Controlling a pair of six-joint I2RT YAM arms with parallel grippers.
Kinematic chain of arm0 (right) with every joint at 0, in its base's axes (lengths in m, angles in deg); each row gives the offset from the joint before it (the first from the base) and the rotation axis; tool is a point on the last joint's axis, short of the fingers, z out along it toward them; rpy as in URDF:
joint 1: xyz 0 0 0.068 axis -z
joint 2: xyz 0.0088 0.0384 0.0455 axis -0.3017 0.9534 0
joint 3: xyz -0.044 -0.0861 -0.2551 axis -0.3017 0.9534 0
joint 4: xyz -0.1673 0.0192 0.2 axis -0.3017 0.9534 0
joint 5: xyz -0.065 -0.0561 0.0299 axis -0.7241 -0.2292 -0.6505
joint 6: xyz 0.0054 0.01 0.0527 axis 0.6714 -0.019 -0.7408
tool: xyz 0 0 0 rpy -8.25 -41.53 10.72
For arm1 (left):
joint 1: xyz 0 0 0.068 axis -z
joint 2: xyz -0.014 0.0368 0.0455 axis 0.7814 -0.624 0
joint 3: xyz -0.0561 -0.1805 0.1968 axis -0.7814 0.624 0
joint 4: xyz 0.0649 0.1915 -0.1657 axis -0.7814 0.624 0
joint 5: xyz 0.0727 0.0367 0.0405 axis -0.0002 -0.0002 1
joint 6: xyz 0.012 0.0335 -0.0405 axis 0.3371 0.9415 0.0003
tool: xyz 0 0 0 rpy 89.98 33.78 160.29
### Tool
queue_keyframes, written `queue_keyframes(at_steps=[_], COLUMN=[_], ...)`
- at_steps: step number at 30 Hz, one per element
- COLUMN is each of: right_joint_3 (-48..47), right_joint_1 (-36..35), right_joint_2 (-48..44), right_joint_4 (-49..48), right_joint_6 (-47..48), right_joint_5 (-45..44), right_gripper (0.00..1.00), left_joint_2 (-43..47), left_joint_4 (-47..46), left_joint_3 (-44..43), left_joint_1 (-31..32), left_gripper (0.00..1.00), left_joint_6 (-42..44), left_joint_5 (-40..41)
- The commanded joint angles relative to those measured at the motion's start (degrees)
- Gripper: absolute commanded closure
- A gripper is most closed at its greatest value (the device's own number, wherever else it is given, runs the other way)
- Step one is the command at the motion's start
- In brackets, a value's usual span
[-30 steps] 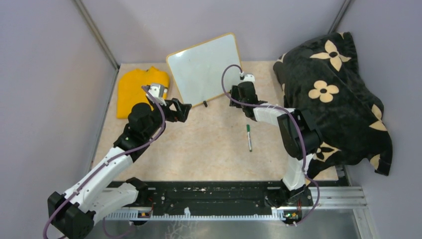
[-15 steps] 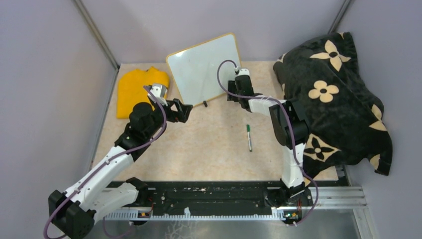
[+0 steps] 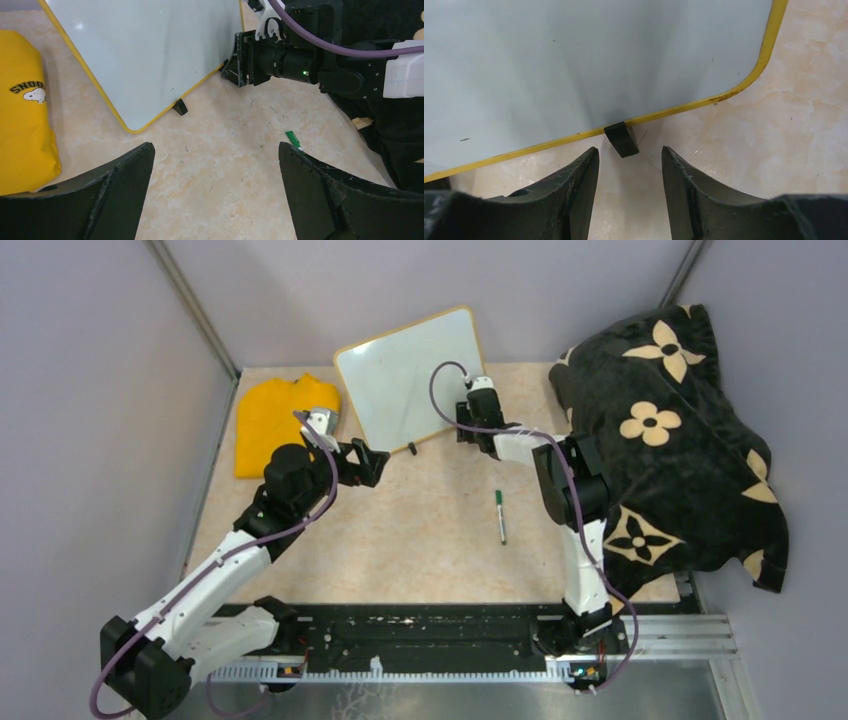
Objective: Write a sentence on the whiteboard
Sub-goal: Move the whiteboard to the center of the board.
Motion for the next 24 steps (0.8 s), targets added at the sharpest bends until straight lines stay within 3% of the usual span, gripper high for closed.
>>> queue_keyframes(at_steps=[1,14,24], right_joint_3=[-3.31,-4.77,-3.50], right_joint_1=[0.39,0.39,0.37], right_joint_2=[1.05,2.75,2.06], right_joint_4=[-1.21,-2.76,-2.94], right_joint_6=[1.53,2.51,2.59], right_joint_5=[0.38,0.88,1.27], right_gripper=[0.52,0.65,0.95], left_joint_2=[-0.41,-1.18,-1.21], left_joint_4=[-1.83,-1.75,-1.66], left_joint_3=[-0.77,-0.83,-0.92], left_joint_1=[0.36,0.37,0.34], left_gripper=[0.01,0.01,0.01], left_joint_6=[0.66,0.66,0.66], left_joint_5=[-0.86,-1.02,-1.15])
